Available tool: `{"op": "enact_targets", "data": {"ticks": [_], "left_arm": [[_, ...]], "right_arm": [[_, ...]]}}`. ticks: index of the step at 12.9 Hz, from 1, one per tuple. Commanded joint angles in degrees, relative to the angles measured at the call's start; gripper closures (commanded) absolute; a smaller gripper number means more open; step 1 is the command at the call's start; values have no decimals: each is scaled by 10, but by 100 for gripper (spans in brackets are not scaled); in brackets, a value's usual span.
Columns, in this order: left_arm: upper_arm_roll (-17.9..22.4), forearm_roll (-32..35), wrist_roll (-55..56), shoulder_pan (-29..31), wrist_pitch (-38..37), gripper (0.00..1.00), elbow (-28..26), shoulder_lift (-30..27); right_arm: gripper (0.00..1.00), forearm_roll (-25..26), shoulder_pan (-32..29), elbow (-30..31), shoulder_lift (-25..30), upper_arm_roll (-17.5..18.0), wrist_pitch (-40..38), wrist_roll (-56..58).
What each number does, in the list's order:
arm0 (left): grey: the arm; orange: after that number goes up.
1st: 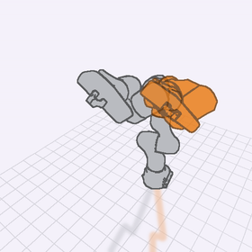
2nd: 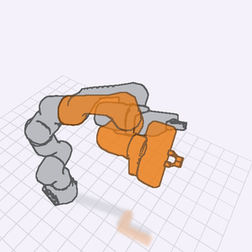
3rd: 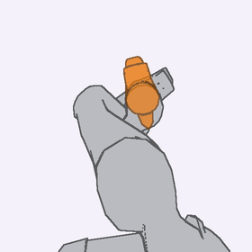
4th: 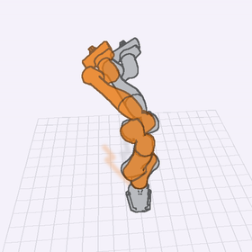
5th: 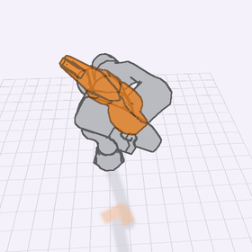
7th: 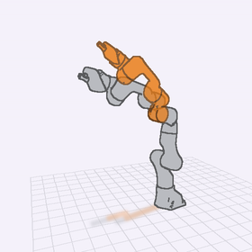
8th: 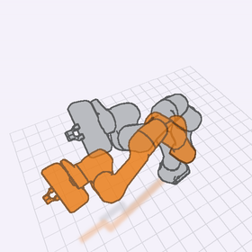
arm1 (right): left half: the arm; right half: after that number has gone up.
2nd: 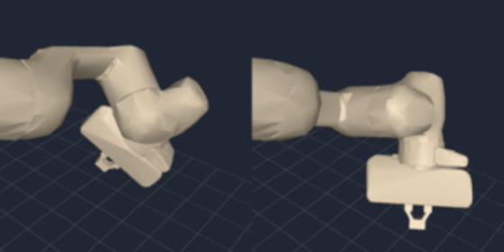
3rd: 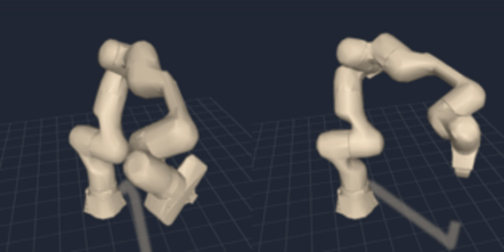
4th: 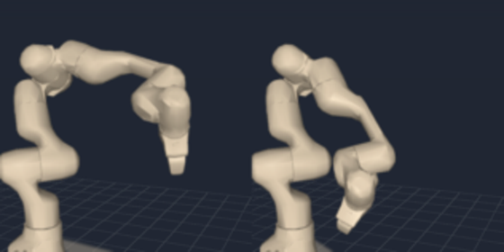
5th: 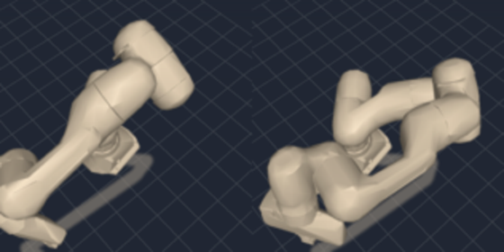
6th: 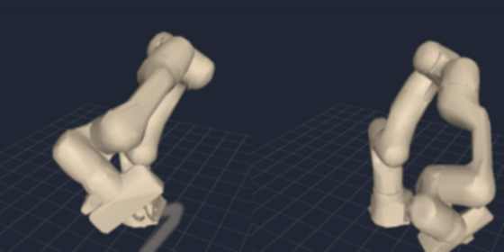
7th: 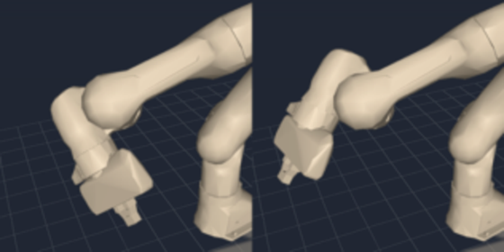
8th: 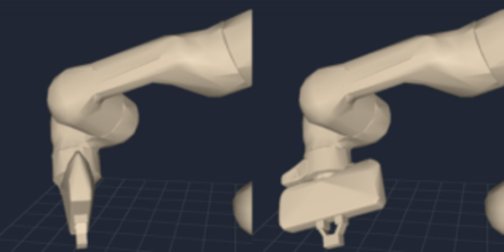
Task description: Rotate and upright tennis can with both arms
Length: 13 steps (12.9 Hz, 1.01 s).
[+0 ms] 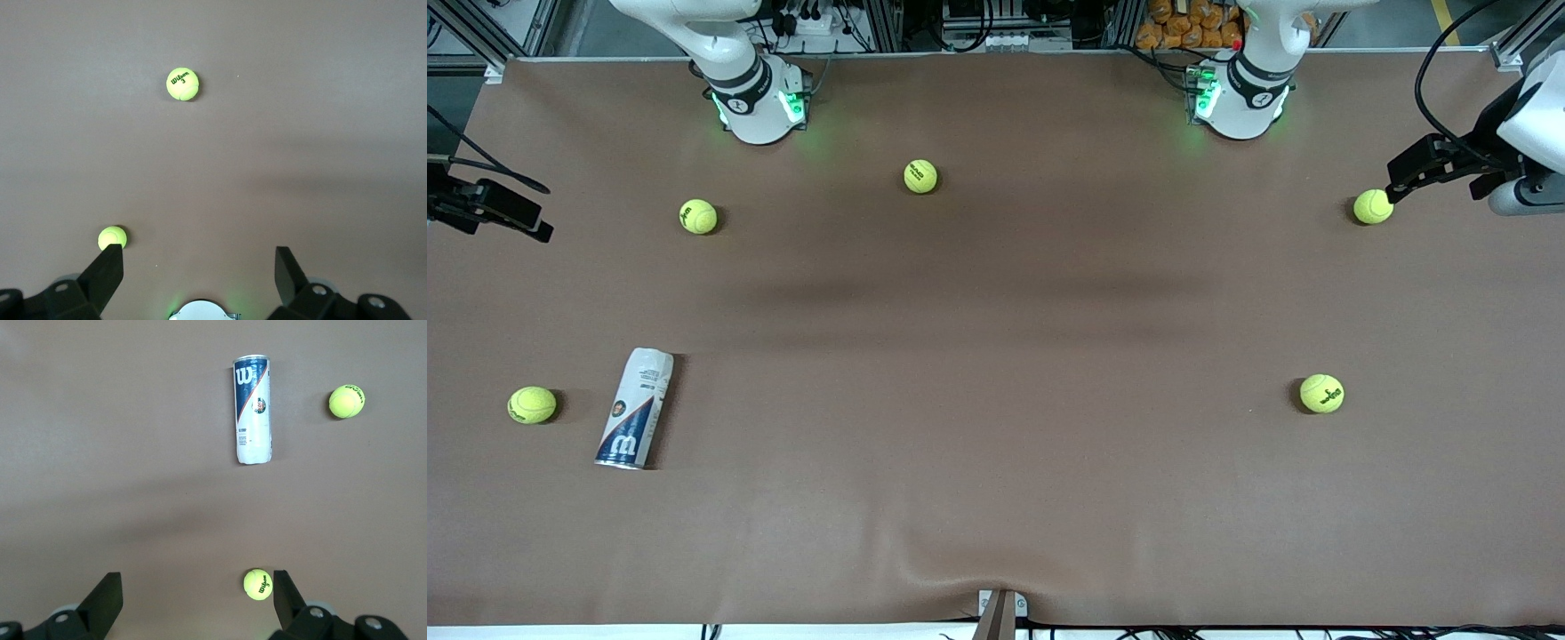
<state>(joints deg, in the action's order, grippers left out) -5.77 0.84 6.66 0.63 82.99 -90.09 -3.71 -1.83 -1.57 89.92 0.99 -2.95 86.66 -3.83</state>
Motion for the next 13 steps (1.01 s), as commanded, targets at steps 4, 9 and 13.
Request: {"op": "enact_targets", "data": {"ticks": [4, 9, 13], "left_arm": [[-1, -1, -9, 4, -11, 0, 11, 5], [-1, -1, -8, 3, -11, 0, 36, 26], [-2, -3, -9, 2, -11, 0, 45, 36]], "right_arm": [[0, 3, 5, 6, 3, -1, -2, 5], [0, 5, 3, 3, 1, -2, 1, 48], [0, 39, 6, 0, -32, -1, 7, 51]]}}
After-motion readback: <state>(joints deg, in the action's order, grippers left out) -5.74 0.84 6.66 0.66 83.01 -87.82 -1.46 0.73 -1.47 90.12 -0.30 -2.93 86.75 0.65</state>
